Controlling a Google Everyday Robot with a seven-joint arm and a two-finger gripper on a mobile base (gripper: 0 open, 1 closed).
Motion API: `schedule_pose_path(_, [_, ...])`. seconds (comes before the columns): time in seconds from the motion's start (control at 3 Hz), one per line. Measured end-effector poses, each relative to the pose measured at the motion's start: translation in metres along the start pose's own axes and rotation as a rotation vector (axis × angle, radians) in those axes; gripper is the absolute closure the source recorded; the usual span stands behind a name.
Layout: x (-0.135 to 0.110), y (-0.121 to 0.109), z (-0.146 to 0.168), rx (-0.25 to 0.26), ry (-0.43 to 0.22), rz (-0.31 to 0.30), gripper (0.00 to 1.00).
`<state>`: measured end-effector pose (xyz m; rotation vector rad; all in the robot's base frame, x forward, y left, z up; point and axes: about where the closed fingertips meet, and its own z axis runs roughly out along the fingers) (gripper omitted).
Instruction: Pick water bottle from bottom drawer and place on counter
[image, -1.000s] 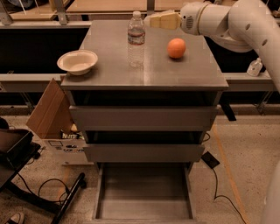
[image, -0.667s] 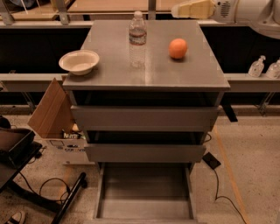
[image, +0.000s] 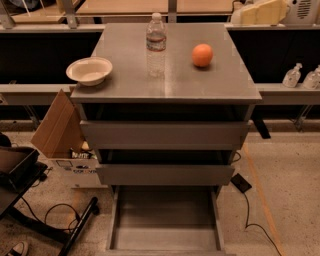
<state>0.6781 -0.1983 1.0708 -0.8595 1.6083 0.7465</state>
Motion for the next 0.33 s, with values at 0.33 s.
schedule_pose_path(0.33, [0.008, 0.0126, 0.0014, -0.051, 0.031, 0.001, 0.0])
